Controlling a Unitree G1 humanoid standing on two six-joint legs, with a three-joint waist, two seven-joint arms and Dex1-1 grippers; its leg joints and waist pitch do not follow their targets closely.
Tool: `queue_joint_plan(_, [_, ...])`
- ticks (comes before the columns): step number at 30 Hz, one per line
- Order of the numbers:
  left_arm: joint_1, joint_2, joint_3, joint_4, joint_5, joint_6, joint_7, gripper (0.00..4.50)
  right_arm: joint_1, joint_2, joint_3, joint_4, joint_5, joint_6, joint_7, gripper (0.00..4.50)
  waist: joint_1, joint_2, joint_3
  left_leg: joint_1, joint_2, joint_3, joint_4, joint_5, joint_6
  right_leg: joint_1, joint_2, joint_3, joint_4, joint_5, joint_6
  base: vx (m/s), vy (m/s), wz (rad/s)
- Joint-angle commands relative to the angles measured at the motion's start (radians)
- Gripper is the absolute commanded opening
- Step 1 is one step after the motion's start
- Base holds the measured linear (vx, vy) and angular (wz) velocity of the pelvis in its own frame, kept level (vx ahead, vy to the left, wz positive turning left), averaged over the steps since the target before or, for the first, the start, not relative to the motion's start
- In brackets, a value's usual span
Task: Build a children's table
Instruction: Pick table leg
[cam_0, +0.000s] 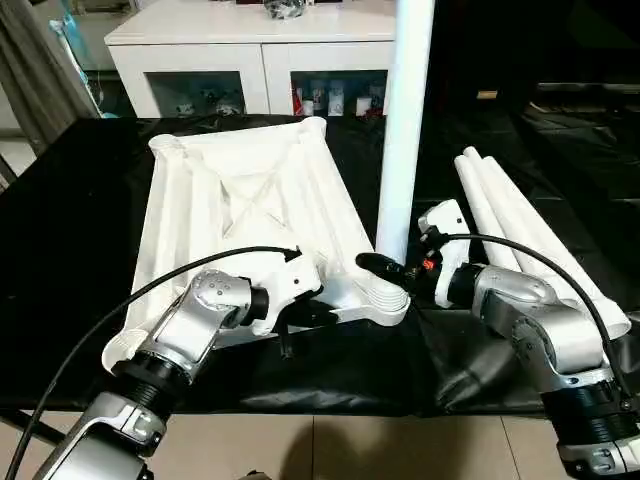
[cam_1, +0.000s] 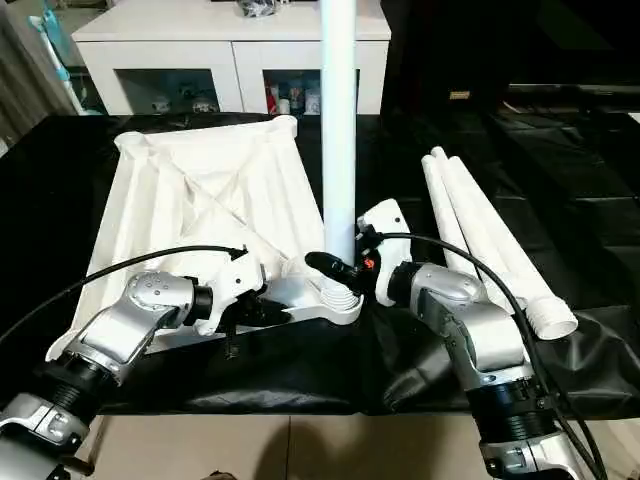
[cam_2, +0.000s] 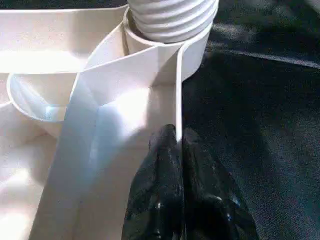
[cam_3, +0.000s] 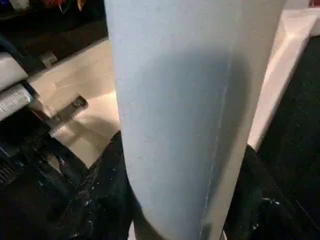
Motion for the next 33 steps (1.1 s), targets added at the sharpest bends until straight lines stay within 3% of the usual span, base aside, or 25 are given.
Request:
queue_joint_plan(1, [-0.008,-0.001,-0.010,0.021,0.017,0.007,0.009,0.00,0.001,-0.009,0.004,0.013,-0.013,0.023,0.010,1.87,-0.003,-0.019,-0.059,0.026,0.041,-0.012,-0.087,-0.234,0.016,0.032,-0.037,0.020,-0.074,-0.169,-0.223,0.000,0.000,0.00])
queue_joint_plan(6, [-0.002,0.002,-0.007,0.015,0.017,0.007,0.006,0.00,-0.001,-0.013,-0.013,-0.001,0.012,0.033,0.027,1.87,-0.001,-0.022,-0.060,0.025,0.041,-0.011,-0.085,-0.211,0.029,0.033,-0.036,0.019,-0.072,-0.148,-0.228,0.000,0.000,0.00])
queue_joint_plan(16, [-0.005,-0.002,-0.010,0.020,0.020,0.005,0.002,0.00,-0.003,0.038,-0.025,0.055,0.006,0.001,-0.016,1.86,-0.003,-0.015,-0.060,0.026,0.040,-0.012,-0.088,-0.232,0.014,0.031,-0.036,0.019,-0.074,-0.161,-0.230,0.000,0.000,0.00])
queue_joint_plan(17, [-0.005,-0.003,-0.010,0.021,0.020,0.005,0.002,0.00,0.002,0.051,-0.032,0.071,0.007,-0.011,-0.025,1.86,-0.004,-0.010,-0.059,0.027,0.041,-0.013,-0.089,-0.242,0.009,0.030,-0.037,0.019,-0.074,-0.166,-0.230,0.000,0.000,0.00])
queue_joint_plan(21, [-0.005,-0.003,-0.010,0.020,0.021,0.007,0.004,0.00,0.028,0.076,-0.053,0.117,0.010,-0.046,-0.040,1.86,-0.006,-0.013,-0.059,0.027,0.041,-0.013,-0.091,-0.260,0.004,0.030,-0.037,0.019,-0.076,-0.176,-0.229,0.000,0.000,0.00])
queue_joint_plan(27, [-0.005,0.000,-0.005,0.019,0.020,0.009,0.004,0.00,0.080,0.104,-0.085,0.138,0.019,-0.101,-0.045,1.86,-0.005,-0.008,-0.057,0.028,0.042,-0.014,-0.095,-0.283,-0.004,0.029,-0.037,0.019,-0.078,-0.180,-0.224,0.000,0.000,0.00])
queue_joint_plan(33, [-0.009,0.002,-0.001,0.024,0.021,0.008,0.006,0.00,0.155,0.148,-0.121,0.142,0.030,-0.187,-0.064,1.86,-0.003,0.003,-0.059,0.029,0.042,-0.017,-0.098,-0.297,-0.005,0.031,-0.037,0.017,-0.077,-0.155,-0.229,0.000,0.000,0.00])
